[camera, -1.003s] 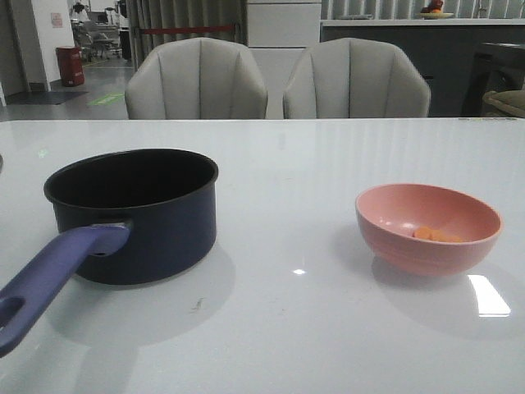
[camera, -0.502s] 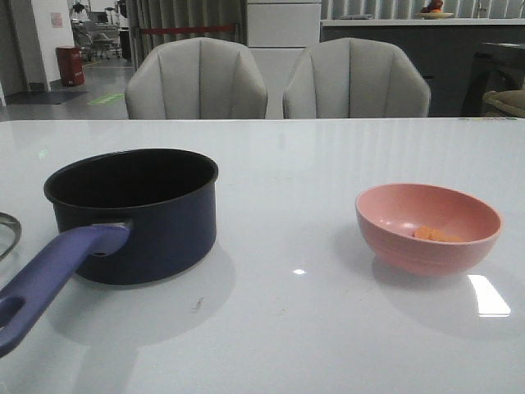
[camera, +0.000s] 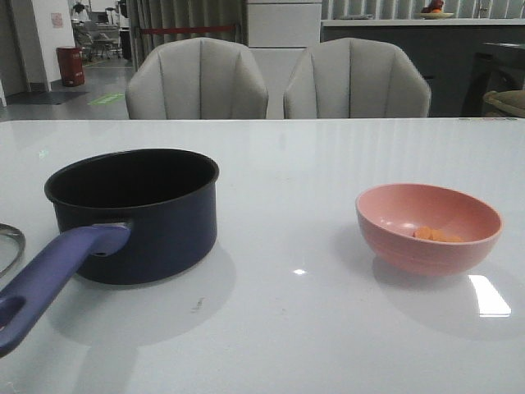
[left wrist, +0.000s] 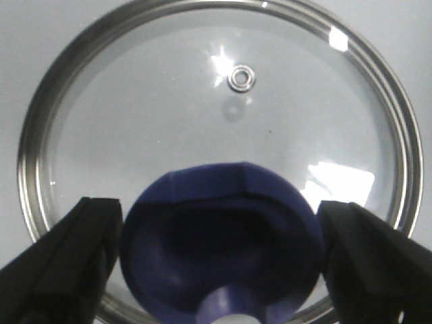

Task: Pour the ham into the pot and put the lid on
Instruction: 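Lift the glass lid with the left gripper and set it beside the pot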

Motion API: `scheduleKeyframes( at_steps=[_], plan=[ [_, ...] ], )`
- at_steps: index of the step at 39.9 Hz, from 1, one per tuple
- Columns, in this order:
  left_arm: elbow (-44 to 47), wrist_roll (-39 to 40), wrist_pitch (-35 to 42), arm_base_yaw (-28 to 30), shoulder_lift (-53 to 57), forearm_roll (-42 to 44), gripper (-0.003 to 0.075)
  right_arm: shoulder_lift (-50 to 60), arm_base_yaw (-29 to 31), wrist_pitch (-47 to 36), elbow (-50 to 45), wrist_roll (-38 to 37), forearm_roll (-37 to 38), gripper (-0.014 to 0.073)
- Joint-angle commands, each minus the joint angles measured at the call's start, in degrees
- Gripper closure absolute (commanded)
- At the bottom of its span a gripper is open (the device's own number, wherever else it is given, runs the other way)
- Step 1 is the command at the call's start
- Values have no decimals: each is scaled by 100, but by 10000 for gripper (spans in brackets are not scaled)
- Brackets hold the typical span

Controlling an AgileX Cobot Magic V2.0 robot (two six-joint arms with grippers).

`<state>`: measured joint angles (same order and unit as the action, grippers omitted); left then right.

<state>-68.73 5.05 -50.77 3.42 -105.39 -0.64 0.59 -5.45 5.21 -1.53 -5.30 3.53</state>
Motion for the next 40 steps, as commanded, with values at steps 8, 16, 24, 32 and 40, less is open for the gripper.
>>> scheduleKeyframes(
  at_steps=[8, 16, 24, 32, 40],
  plan=[
    [-739, -68, -429, 7, 492, 64, 135, 118, 39, -455, 27, -2, 83, 434],
    [-751, -505, -385, 7, 1168, -273, 135, 118, 39, -455, 27, -2, 83, 434],
    [-372, -762, 48, -150, 2108, -519, 135, 118, 39, -455, 27, -2, 83, 434],
    [624, -787, 1030, -150, 3389, -519, 135, 118, 39, -455, 27, -2, 83, 434],
    [1608, -787, 1781, -598, 4916, -557, 135, 118, 39, -455, 27, -2, 83, 434]
  ],
)
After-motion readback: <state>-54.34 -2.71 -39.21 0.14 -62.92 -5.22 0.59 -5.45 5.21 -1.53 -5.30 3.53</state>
